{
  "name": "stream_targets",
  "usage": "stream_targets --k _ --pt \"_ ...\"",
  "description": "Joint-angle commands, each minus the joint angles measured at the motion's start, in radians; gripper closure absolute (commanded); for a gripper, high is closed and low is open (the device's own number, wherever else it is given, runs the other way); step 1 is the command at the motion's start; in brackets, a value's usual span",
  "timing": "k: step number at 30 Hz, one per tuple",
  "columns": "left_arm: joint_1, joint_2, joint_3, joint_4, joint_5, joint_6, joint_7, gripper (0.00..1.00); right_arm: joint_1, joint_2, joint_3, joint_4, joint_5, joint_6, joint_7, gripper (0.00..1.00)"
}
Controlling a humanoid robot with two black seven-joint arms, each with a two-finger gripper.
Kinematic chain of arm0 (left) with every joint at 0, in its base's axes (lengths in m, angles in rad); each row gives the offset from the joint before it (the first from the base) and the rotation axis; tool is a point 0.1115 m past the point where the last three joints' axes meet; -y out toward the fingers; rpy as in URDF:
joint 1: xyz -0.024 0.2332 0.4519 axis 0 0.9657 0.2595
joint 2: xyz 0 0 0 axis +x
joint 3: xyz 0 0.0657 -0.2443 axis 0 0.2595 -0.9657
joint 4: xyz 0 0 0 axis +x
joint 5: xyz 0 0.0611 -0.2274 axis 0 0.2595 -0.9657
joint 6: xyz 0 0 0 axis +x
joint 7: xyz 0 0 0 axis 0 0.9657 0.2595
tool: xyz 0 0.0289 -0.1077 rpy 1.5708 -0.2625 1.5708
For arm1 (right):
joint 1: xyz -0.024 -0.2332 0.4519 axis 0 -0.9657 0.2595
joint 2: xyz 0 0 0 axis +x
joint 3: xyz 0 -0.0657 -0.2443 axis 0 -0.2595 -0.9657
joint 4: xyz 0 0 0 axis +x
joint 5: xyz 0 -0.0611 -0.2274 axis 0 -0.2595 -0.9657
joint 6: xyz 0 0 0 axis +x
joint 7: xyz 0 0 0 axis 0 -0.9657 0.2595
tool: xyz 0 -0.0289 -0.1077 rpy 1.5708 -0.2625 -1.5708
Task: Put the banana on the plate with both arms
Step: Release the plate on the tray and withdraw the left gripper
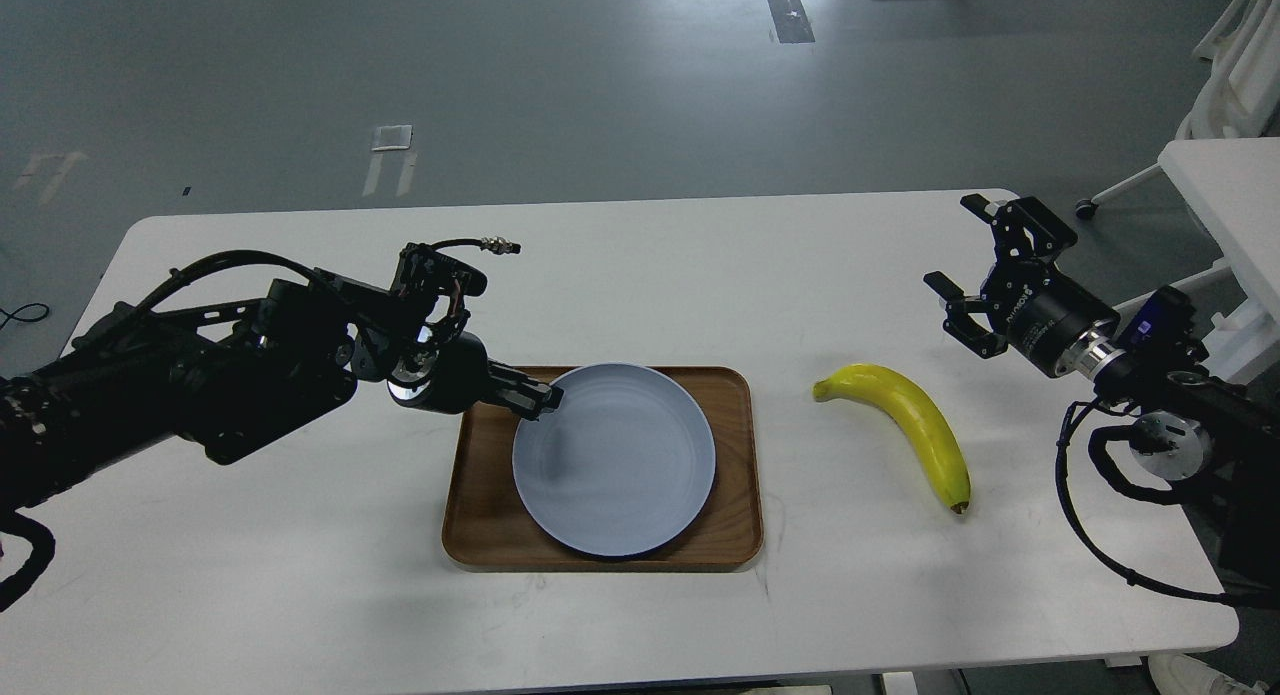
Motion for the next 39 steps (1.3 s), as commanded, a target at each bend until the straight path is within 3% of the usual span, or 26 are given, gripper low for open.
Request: stream_targets --k 1,3,5,9,11,15,21,25,27,31,36,39 --pt "-0.001 -0.007 0.000 0.001 -0.008 0.000 0.018 1.00 0.000 0.001 -0.001 0.000 -0.001 0.000 0.000 0.00" --pt "-0.001 -0.017 0.000 0.017 -0.010 0.000 0.022 0.66 0.000 0.001 0.001 0.000 0.001 0.000 0.000 0.00" --pt "-0.003 -0.022 -0.001 0.017 -0.012 0.000 0.026 0.56 0.000 0.003 -0.001 0.000 -0.001 0.000 0.000 0.00" --pt "-0.007 -0.021 -0.015 0.017 -0.042 0.000 0.032 0.16 0.000 0.001 -0.001 0.002 0.001 0.000 0.000 0.00" --pt "-0.012 -0.011 -0.018 0.008 -0.102 0.000 0.029 0.05 -0.002 0.000 -0.001 0.002 0.001 0.000 0.000 0.00" --pt "-0.036 0.013 -0.046 0.011 -0.310 0.000 0.025 0.02 -0.002 0.000 -0.001 0.002 -0.001 0.000 0.000 0.00" --pt "-0.024 0.110 -0.199 0.017 -0.910 0.000 0.012 0.02 -0.002 0.003 -0.001 0.002 0.001 0.000 0.000 0.00" --pt "0.060 0.202 -0.288 0.017 -1.204 0.000 -0.085 0.02 -0.003 0.003 -0.001 0.000 -0.001 0.000 0.000 0.00" --pt "0.091 0.231 -0.302 0.017 -1.244 0.000 -0.107 0.02 -0.003 0.004 -0.001 0.000 -0.001 0.000 0.000 0.00" --pt "0.248 0.291 -0.366 0.018 -1.330 0.000 -0.107 0.02 -0.005 0.009 -0.004 0.008 -0.001 0.000 0.000 0.00" --pt "0.416 0.285 -0.489 0.034 -1.368 0.000 -0.107 0.02 0.001 0.000 -0.050 0.026 -0.001 0.000 0.000 0.00" --pt "0.450 0.274 -0.507 0.075 -1.372 0.000 -0.107 0.02 0.015 -0.037 -0.059 0.076 -0.028 0.000 0.000 0.00"
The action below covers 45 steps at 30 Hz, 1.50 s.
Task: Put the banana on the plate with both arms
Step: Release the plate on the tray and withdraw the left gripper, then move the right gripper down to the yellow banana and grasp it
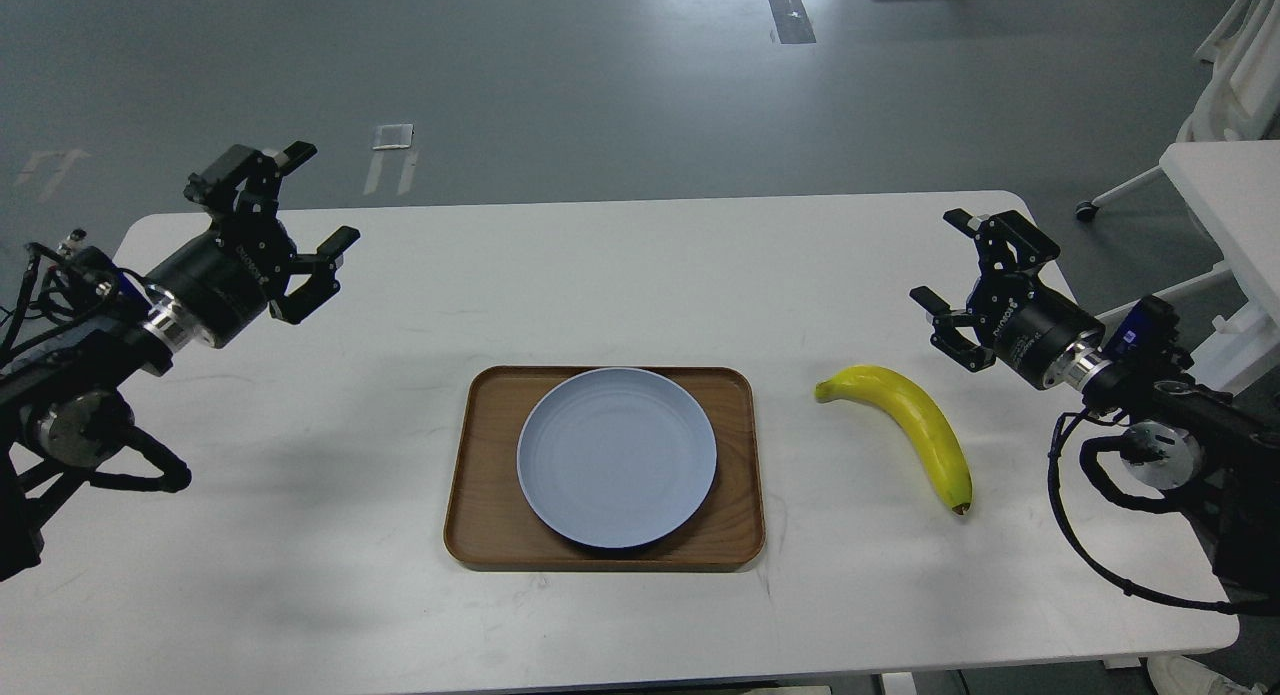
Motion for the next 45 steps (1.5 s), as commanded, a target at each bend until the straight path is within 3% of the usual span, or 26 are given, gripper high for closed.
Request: stream_targets --k 1,10,21,32,45 --pt "0.038 -0.011 -0.023 0.044 -0.009 0.000 0.000 0.02 0.016 -0.047 -0.010 0.058 -0.037 0.000 0.000 0.00" --pt "0.028 -0.047 -0.090 0.089 -0.012 0.000 0.000 0.02 0.180 -0.181 -0.044 0.196 -0.343 0.000 0.000 0.00" --pt "0.025 -0.048 -0.110 0.089 -0.011 0.000 0.000 0.02 0.684 -0.134 -0.637 0.203 -0.738 0.000 0.000 0.00" --pt "0.025 -0.048 -0.107 0.084 -0.008 0.000 0.000 0.02 0.712 -0.089 -0.877 0.209 -1.149 0.000 0.000 0.00" --pt "0.027 -0.052 -0.105 0.084 -0.008 0.000 0.000 0.02 0.668 0.023 -0.952 0.152 -1.165 0.000 0.000 0.00"
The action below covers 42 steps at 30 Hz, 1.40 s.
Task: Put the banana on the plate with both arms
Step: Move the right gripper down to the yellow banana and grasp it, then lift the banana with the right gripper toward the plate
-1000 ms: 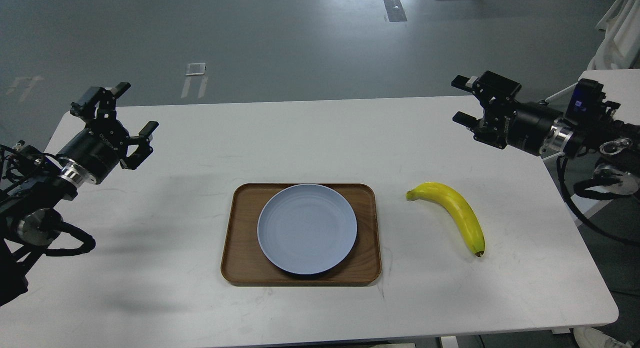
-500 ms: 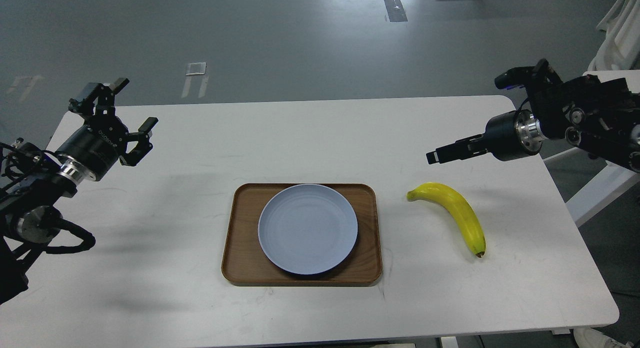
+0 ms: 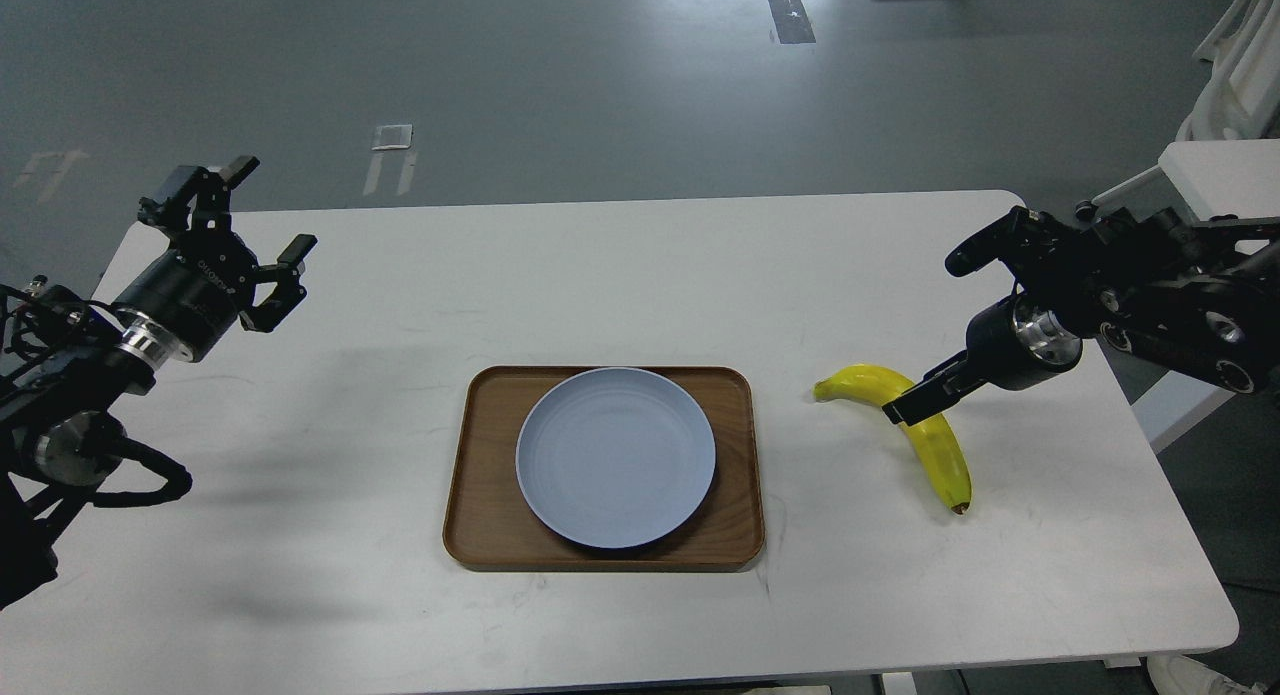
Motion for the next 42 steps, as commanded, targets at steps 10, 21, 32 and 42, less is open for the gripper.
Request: stream_targets --k 10,21,32,42 --pt "0.003 -0.009 -0.002 0.000 -0.002 0.000 0.000 0.02 -0.065 0.051 -0.001 -0.081 0.000 0.000 0.000 0.03" --pt "0.005 -0.006 -0.003 0.000 -0.002 0.000 0.000 0.02 -0.081 0.065 -0.013 -0.095 0.002 0.000 0.000 0.77" --pt "0.008 -0.002 -0.002 -0.001 -0.002 0.000 0.000 0.02 0.020 -0.006 0.016 -0.069 0.026 0.000 0.000 0.96" --pt "0.007 0.015 -0.003 -0.001 -0.002 0.000 0.000 0.02 0.166 0.094 0.039 -0.012 0.133 0.000 0.000 0.95"
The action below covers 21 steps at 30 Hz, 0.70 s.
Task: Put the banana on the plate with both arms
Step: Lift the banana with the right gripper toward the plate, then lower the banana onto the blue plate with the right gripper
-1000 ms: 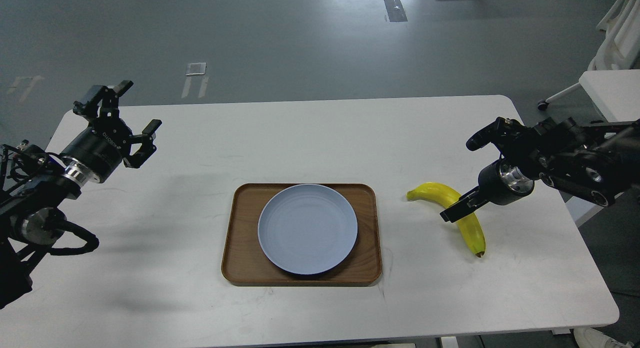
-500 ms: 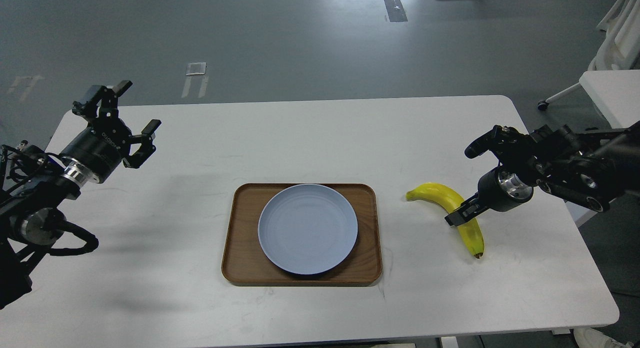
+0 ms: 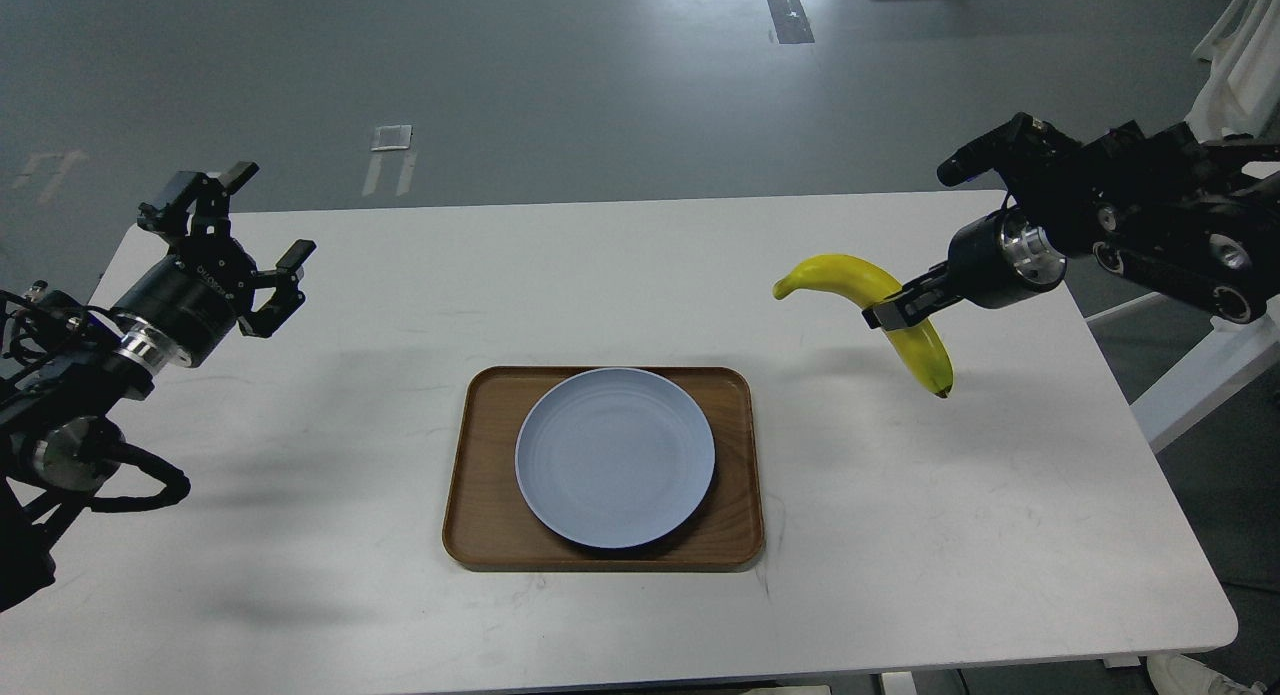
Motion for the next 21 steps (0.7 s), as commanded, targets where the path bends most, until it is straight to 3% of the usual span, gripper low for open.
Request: stream_targets --k 1,12,16,21 --pt "-0.001 0.012 -0.002 -0.002 -0.001 0.000 0.000 0.02 0.013 0.091 -0.005 -0.008 0.053 0.000 0.000 0.95" --pt "-0.003 0.016 0.000 -0.008 -0.001 0.000 0.000 0.02 -0.001 0.407 -0.050 -0.116 0.203 0.000 0.000 0.95" --pt "-0.003 0.016 0.000 -0.008 -0.001 0.000 0.000 0.02 -0.024 0.483 -0.101 -0.143 0.239 0.000 0.000 0.94" --pt "-0.003 0.016 0.000 -0.008 -0.001 0.000 0.000 0.02 -0.040 0.483 -0.126 -0.169 0.254 0.000 0.000 0.93"
